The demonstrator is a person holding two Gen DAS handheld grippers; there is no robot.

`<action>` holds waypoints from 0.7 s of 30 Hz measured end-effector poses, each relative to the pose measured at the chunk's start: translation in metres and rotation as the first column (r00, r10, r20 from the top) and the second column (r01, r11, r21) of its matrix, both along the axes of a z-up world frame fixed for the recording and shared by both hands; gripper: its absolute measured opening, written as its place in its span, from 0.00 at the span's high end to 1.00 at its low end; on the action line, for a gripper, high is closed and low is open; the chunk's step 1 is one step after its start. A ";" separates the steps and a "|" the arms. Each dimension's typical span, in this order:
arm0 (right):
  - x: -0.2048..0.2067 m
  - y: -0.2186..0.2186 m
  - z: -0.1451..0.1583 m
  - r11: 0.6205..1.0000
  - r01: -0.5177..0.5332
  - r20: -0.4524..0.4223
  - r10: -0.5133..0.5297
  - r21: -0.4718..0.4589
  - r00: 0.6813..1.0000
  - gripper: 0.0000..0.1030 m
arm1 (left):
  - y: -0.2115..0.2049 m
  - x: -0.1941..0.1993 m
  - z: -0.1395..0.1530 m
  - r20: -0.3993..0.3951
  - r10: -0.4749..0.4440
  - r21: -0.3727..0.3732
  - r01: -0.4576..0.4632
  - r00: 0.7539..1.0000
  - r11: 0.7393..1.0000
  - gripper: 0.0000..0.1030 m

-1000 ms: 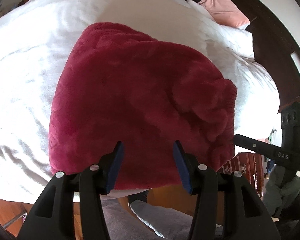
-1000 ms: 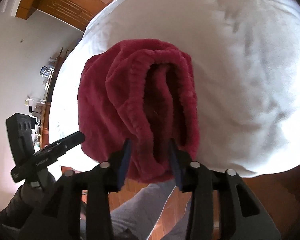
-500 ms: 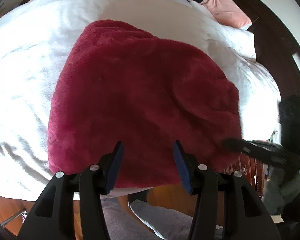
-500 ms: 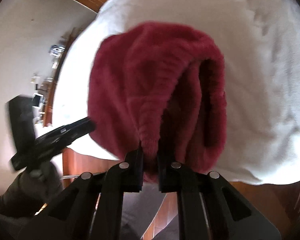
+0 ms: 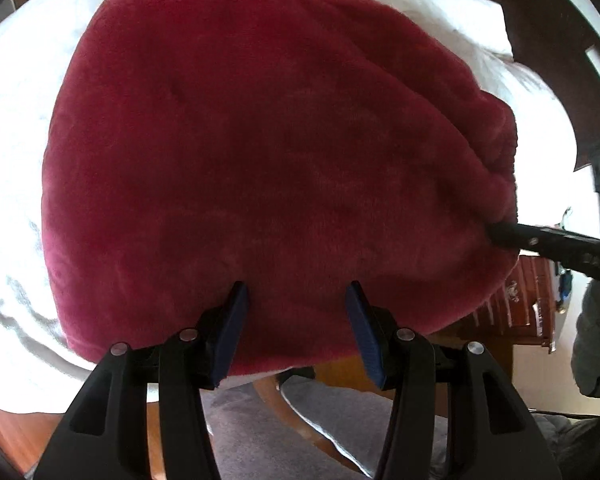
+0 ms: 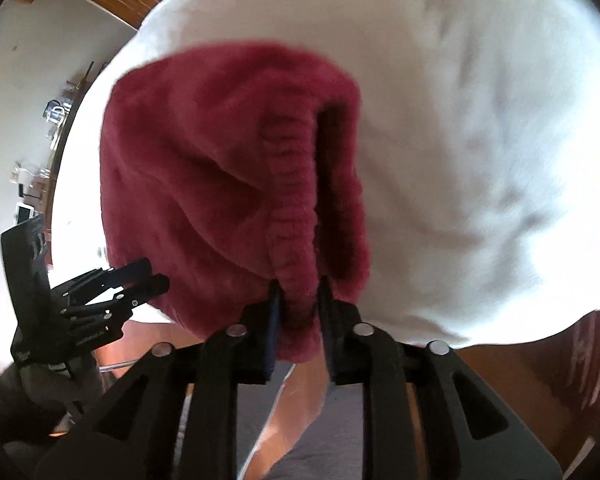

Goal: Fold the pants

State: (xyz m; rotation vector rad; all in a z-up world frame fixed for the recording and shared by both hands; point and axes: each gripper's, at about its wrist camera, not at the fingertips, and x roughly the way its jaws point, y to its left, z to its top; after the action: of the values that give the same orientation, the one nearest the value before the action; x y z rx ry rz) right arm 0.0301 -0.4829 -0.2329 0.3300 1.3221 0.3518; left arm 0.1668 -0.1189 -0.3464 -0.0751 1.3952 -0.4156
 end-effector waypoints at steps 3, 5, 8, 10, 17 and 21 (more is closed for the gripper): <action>-0.001 0.000 0.035 0.995 0.035 0.129 -0.023 -0.092 0.991 0.73 | 0.004 0.001 0.004 -0.002 0.015 -0.007 -0.015 1.000 1.000 0.50; 0.008 0.000 0.055 0.994 0.055 0.198 -0.037 -0.090 0.980 0.71 | 0.005 0.001 0.005 -0.005 0.019 -0.007 -0.019 1.000 1.000 0.50; 0.027 0.012 0.060 1.000 0.005 0.223 0.000 -0.023 0.975 0.71 | -0.001 0.000 0.005 -0.003 0.008 0.005 -0.008 1.000 1.000 0.50; 0.048 0.017 0.043 1.000 0.006 0.187 -0.006 0.000 0.982 0.71 | -0.002 -0.001 0.006 -0.003 0.004 0.009 -0.004 1.000 1.000 0.50; 0.085 0.007 -0.028 0.995 0.097 0.034 -0.097 0.015 0.995 0.74 | -0.009 0.000 0.000 0.001 -0.034 0.022 0.034 0.999 0.999 0.50; 0.091 0.010 -0.044 0.995 0.096 0.011 -0.096 0.005 0.995 0.74 | -0.013 -0.001 -0.003 -0.004 -0.046 0.032 0.047 0.999 0.998 0.50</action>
State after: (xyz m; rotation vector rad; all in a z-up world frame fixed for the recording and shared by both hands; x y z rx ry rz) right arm 0.1214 -0.4734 -0.2766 0.3933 1.2895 0.2757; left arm 0.1659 -0.1319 -0.3491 -0.0176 1.4089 -0.4322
